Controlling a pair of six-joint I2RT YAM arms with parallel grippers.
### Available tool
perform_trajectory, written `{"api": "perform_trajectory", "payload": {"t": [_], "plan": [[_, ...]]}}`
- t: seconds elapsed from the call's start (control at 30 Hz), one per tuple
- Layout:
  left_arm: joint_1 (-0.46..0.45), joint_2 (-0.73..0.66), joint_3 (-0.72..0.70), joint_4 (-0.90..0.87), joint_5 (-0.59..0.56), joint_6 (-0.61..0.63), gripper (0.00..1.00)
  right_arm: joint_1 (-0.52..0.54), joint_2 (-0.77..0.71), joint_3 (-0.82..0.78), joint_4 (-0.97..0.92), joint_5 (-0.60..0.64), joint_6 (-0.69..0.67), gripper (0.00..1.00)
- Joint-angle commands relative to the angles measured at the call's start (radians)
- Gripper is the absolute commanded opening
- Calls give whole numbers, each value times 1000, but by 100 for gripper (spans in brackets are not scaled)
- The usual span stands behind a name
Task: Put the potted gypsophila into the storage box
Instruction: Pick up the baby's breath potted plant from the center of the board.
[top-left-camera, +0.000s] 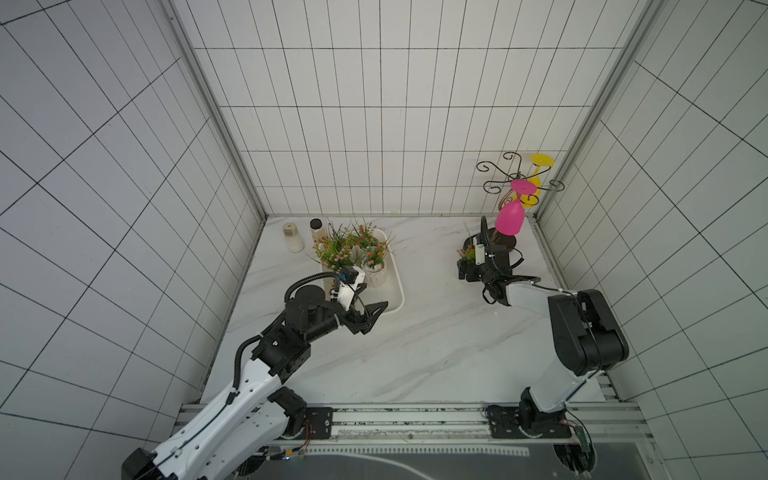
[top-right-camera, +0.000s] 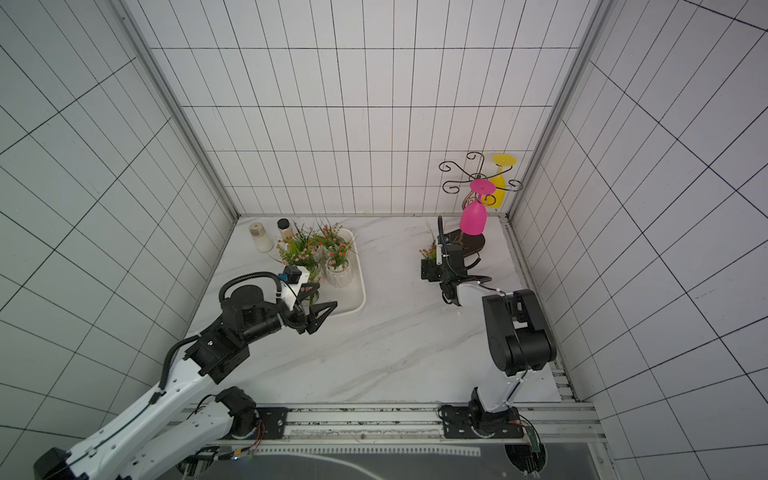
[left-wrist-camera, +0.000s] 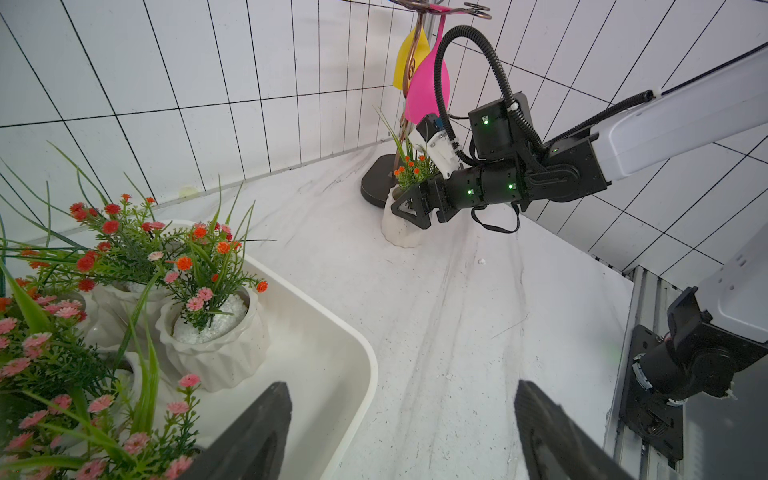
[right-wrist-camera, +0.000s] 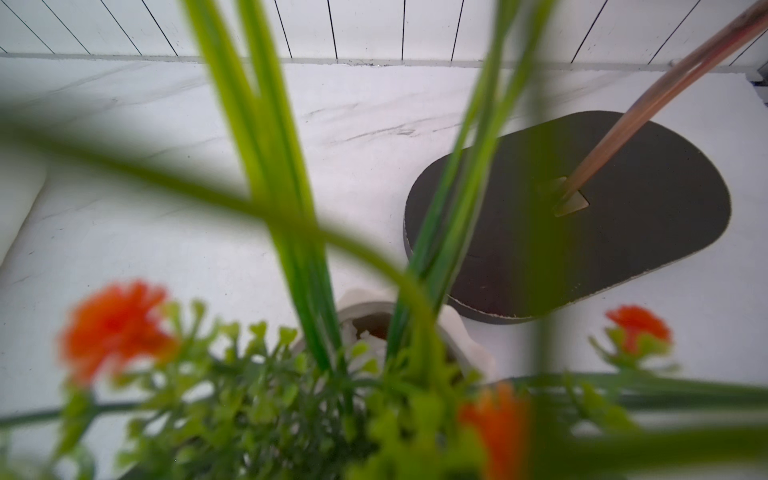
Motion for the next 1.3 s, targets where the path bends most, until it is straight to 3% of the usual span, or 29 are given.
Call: {"api": "perform_trajectory", "payload": {"t": [0.0,0.63,1.27], "plan": [[-1,0,-8,24,9,0,84,-6,4,76,26,-22,-18,88],[-1,0,-10,23,7,-4,84,-7,-158,7,32,-50,-13,83],[-1,12,-8,24,-4,-13,84,-6,-394,-66,-121,-173,-50,82]]}}
